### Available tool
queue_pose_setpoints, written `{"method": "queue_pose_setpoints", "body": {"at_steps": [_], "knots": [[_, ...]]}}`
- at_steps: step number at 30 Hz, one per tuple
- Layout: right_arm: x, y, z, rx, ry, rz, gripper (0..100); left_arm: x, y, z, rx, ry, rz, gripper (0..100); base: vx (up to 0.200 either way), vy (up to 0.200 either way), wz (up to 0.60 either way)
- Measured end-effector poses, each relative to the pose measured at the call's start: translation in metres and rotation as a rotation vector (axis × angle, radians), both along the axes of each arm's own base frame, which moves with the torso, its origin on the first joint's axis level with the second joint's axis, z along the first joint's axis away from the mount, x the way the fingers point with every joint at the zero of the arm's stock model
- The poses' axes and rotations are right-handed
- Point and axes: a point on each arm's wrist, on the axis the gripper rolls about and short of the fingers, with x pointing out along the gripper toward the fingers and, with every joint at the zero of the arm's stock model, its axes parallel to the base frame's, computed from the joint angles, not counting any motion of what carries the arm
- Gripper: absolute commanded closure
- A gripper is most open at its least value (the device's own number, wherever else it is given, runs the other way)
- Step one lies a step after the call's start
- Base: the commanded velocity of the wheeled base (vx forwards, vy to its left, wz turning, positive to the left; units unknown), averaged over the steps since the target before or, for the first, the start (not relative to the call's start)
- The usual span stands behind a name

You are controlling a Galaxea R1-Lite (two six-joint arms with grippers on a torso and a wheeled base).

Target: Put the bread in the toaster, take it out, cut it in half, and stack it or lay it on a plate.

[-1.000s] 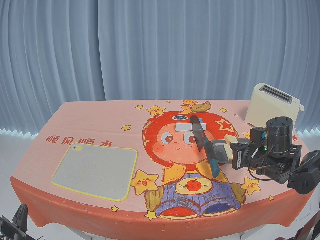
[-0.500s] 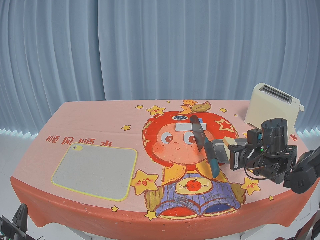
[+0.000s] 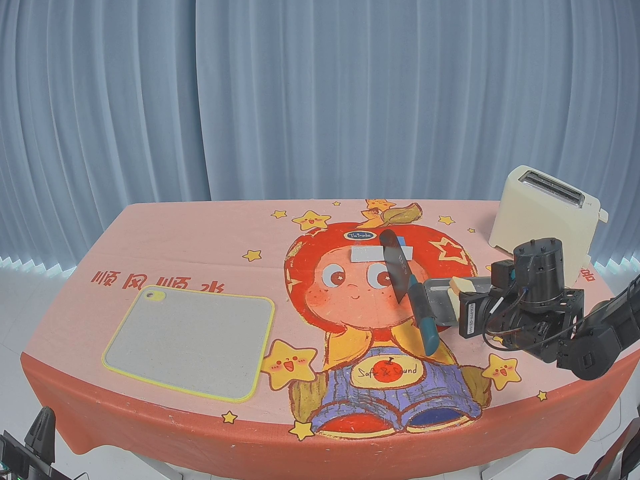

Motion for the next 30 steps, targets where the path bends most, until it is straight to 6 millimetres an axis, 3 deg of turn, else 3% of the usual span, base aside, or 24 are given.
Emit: {"method": "queue_pose_setpoints", "body": {"at_steps": [30], "knots": [[0.009, -0.007, -0.013, -0.028, 0.037, -0.031, 100, 0.0, 0.0, 0.0, 0.0, 0.0, 0.0, 100, 0.0, 0.0, 0.0]]}}
